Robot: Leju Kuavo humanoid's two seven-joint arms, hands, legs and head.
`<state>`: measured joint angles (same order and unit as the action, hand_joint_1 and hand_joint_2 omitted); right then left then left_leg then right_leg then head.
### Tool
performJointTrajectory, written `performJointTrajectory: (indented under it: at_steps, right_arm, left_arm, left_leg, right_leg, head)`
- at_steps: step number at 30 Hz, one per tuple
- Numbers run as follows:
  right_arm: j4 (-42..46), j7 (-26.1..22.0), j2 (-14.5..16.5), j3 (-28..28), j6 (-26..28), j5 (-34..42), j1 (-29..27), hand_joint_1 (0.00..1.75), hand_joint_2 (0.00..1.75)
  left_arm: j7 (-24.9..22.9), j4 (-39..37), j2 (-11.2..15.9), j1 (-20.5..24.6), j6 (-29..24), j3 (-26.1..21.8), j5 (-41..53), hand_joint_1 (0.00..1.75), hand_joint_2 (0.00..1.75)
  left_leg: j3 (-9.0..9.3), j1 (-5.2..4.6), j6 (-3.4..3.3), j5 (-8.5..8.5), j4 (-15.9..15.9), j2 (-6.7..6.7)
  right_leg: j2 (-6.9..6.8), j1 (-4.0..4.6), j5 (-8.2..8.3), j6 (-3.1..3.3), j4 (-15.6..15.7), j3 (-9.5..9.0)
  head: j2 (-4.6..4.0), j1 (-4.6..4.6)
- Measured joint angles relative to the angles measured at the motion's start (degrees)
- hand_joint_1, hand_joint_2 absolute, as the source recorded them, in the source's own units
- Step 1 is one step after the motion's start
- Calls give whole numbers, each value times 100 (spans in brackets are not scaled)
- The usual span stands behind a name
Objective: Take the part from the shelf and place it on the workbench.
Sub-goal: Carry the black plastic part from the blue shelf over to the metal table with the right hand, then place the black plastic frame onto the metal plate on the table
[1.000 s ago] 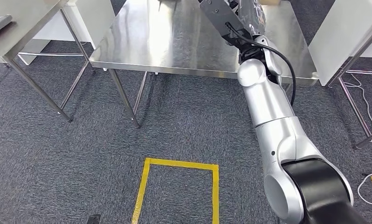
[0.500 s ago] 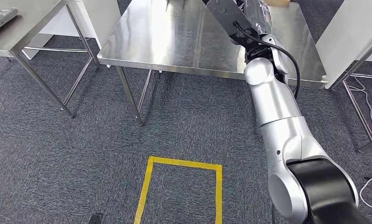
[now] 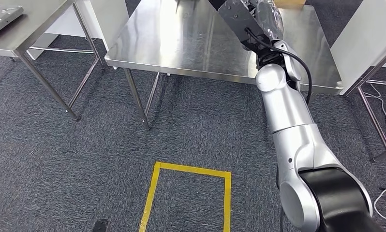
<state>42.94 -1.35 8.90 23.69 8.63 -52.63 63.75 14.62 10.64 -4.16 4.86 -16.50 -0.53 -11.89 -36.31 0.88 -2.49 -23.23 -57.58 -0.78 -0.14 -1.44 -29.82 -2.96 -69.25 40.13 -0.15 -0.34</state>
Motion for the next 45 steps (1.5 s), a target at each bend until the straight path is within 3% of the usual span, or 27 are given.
performJointTrajectory:
  at_steps: [1,3,7,9,12,13,14,16,17,19,23,25,27,28,29,30,31,32,34,36,38,41,43,44,45]
  right_arm:
    - [1,-4,-11,-7,6,3,-3,175,175]
    - [1,-16,-22,-21,19,13,-12,175,175]
    - [8,-28,-50,-59,33,22,-46,175,175]
    - [21,-30,-49,-73,33,25,-50,175,175]
    - [27,-31,-54,-76,34,33,-70,175,175]
    - [27,-30,-55,-76,33,34,-84,175,175]
    - [27,-30,-56,-76,33,34,-96,175,175]
    - [29,-29,-54,-76,34,34,-103,175,175]
    - [31,-31,-55,-76,35,35,-94,175,175]
    - [33,-34,-60,-77,37,38,-85,175,175]
    - [40,-38,-65,-80,46,44,-93,175,175]
    - [44,-43,-67,-80,48,49,-71,175,175]
    - [43,-46,-72,-78,48,54,-86,175,175]
    - [42,-45,-74,-78,49,54,-113,175,175]
    - [42,-44,-79,-79,50,54,-138,175,175]
    - [41,-44,-82,-80,51,55,-154,175,175]
    - [40,-45,-86,-81,54,56,-157,175,175]
    - [40,-47,-93,-82,59,59,-153,175,175]
    - [37,-57,-97,-81,72,67,-141,175,175]
    - [34,-62,-104,-89,86,72,-141,175,175]
    - [38,-66,-107,-105,100,73,-140,175,175]
    - [44,-90,-94,-114,113,79,-129,175,175]
    - [43,-103,-95,-115,114,80,-153,175,175]
    - [43,-104,-96,-115,114,80,-169,175,175]
    - [43,-107,-96,-115,114,80,-179,175,175]
  left_arm:
    - [-4,0,3,0,12,14,12,0,175]
    - [-13,0,12,1,27,42,37,0,175]
    - [-57,0,17,-1,25,63,61,0,175]
    - [-64,0,16,1,22,68,66,0,175]
    - [-81,0,19,-1,16,70,68,0,175]
    - [-90,0,20,-2,15,70,68,0,175]
    - [-97,0,20,-2,15,70,68,0,175]
    - [-106,0,28,-2,15,70,68,0,175]
    - [-108,0,36,-1,17,72,68,0,175]
    - [-108,0,57,3,21,73,65,0,175]
    - [-108,0,67,-1,37,72,48,0,175]
    - [-107,0,66,5,50,70,46,0,175]
    - [-109,0,57,4,63,70,43,0,175]
    - [-113,0,51,-1,68,71,41,0,175]
    - [-116,0,45,-8,70,71,41,0,175]
    - [-119,0,42,-13,72,71,41,0,175]
    - [-121,0,40,-16,73,71,41,0,175]
    - [-122,0,40,-17,74,70,43,0,175]
    - [-128,-1,43,-15,74,71,48,0,175]
    - [-138,-2,39,-19,74,72,54,0,175]
    - [-146,-1,35,-21,74,73,69,0,175]
    - [-152,-1,29,-16,74,76,91,0,175]
    - [-156,-2,28,-20,74,77,90,0,175]
    - [-157,-2,28,-22,74,77,90,0,175]
    - [-157,-2,29,-23,74,77,90,0,175]
  left_leg:
    - [-2,5,37,-16,-19,-10]
    - [-9,-7,127,-58,-60,-23]
    - [-30,22,250,-108,-106,-9]
    - [-227,38,297,-305,-511,30]
    - [-826,36,313,-687,-1629,51]
    - [-939,33,296,-667,-1768,52]
    - [-934,26,263,-528,-1664,52]
    - [-633,-17,139,-89,-918,58]
    - [-447,-48,69,57,-553,71]
    - [-233,-114,-29,107,-173,86]
    - [-25,-109,-81,72,41,63]
    - [51,-87,-99,57,100,48]
    - [76,-83,-102,17,102,28]
    - [99,-81,-94,-10,101,13]
    - [132,-78,-80,-39,100,-4]
    - [177,-73,-60,-71,98,-19]
    - [226,-70,-36,-109,96,-29]
    - [272,-72,-4,-147,89,-35]
    - [313,-81,65,-211,80,-35]
    - [325,-79,118,-239,50,-34]
    - [234,-60,157,-267,-149,-10]
    - [-343,-27,244,-533,-1098,36]
    - [-741,-19,274,-741,-1601,42]
    - [-819,-19,267,-718,-1586,44]
    - [-788,-22,244,-568,-1359,45]
  right_leg:
    - [-2,-20,163,-42,432,-203]
    - [6,-31,365,-29,996,-493]
    - [21,-12,396,141,1066,-566]
    - [27,-24,378,215,1072,-608]
    - [27,25,313,311,1072,-684]
    - [28,46,287,331,1071,-714]
    - [29,67,257,343,1072,-752]
    - [33,96,186,348,1076,-842]
    - [33,119,153,336,1084,-872]
    - [28,123,120,286,1095,-906]
    - [18,146,97,165,931,-873]
    - [23,130,-76,165,398,-553]
    - [25,119,-290,152,-274,-84]
    - [26,110,-317,128,-433,74]
    - [25,97,-234,78,-376,124]
    - [23,77,-43,11,-94,61]
    - [20,51,222,-57,343,-77]
    - [16,43,425,-84,744,-204]
    - [11,57,615,17,1197,-389]
    - [13,74,598,179,1212,-453]
    - [17,44,602,262,1224,-518]
    - [24,36,532,368,1231,-630]
    - [32,54,461,395,1231,-710]
    - [37,63,419,394,1231,-761]
    - [43,71,374,389,1232,-820]
  head:
    - [0,7]
    - [0,8]
    - [0,-4]
    - [0,-13]
    - [0,-17]
    - [0,-17]
    - [0,-17]
    - [0,-15]
    - [0,-9]
    - [0,-10]
    - [-1,-8]
    - [-1,-3]
    - [-1,-2]
    - [0,-2]
    - [0,1]
    - [0,1]
    - [0,3]
    - [0,2]
    - [0,-1]
    - [0,-10]
    - [0,-20]
    - [0,-36]
    - [0,-37]
    - [0,-37]
    - [0,-36]
